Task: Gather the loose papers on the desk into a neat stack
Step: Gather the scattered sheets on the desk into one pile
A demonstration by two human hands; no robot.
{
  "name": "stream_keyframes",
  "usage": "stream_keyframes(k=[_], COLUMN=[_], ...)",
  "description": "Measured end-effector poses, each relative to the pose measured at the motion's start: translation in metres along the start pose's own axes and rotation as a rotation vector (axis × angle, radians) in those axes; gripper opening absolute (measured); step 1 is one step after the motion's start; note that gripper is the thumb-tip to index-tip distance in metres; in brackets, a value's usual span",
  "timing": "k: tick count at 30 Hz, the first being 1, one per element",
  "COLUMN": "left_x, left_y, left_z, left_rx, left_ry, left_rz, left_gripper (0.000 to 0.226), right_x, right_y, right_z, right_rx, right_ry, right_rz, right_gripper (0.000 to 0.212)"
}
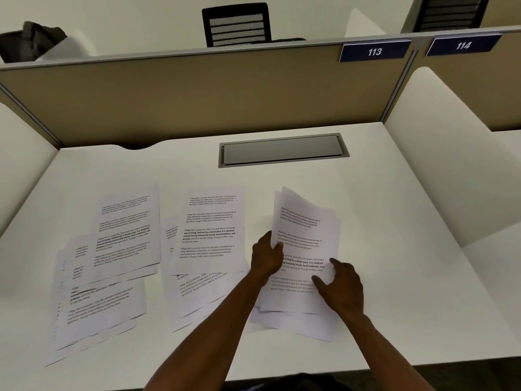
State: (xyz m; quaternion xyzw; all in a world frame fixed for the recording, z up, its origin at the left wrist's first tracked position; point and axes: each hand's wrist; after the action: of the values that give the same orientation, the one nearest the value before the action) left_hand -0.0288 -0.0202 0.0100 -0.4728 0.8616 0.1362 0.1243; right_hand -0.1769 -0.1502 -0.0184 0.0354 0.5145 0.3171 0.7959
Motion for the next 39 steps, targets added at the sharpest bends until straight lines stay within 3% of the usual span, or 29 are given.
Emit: stream_keyframes(k=[3, 5, 10, 14, 16, 19, 27, 31, 35, 39], left_x=[-0.004, -0.011, -0.039, -0.067, -0.083, -0.101, -0.146, -0.167, -0.180, -0.178], left_y=[0.001, 0.002, 0.005, 0.009, 0.011, 0.014, 0.013, 0.015, 0.031, 0.047], left_z=[-0.005, -0.007, -0.010, -0.002, 0.006, 0.017, 0.051, 0.072, 0.106, 0.125], left_rx=[0.046, 0.039, -0.042, -0.102, -0.120, -0.141, -0.283, -0.203, -0.090, -0.009], left_ry=[0.075, 0.174, 0.400, 0.460, 0.477, 0.445, 0.214, -0.271, -0.726, -0.765], left_rz=[-0.011, 0.008, 0.023, -0.082, -0.138, -0.185, -0.293, -0.334, -0.112, -0.029], left_gripper=[0.039, 0.037, 0.034, 0.038, 0.036, 0.037, 0.047, 0.054, 0.066, 0.069], right_x=[-0.008, -0.013, -0.016, -0.012, -0.007, 0.005, 0.047, 0.059, 0.061, 0.062], right_y=[-0.012, -0.021, -0.043, -0.052, -0.051, -0.044, -0.013, -0.009, -0.010, -0.017], right_z=[0.008, 0.014, 0.034, 0.049, 0.058, 0.070, 0.122, 0.136, 0.143, 0.149], right_rx=[0.114, 0.169, 0.187, 0.286, 0.334, 0.372, 0.168, 0.208, 0.229, 0.239], right_ry=[-0.204, -0.329, -0.638, -0.911, -0.945, -0.834, -0.685, -0.785, -0.786, -0.772], right_rz=[-0.049, 0.007, 0.370, 0.619, 0.819, 0.993, 0.777, 0.736, 0.697, 0.668], right_gripper=[0.081, 0.087, 0.076, 0.059, 0.044, 0.048, 0.040, 0.045, 0.045, 0.045])
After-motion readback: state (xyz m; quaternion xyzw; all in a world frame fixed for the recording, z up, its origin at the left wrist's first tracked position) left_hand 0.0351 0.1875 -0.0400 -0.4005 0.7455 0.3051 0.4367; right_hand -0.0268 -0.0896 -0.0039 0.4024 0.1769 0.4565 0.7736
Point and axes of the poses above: each hand's wrist, its own y-axis away from the middle knuckle, its own x-axis out of the palm, z = x × y, and after that the axes turned 15 degrees about x, right-handed
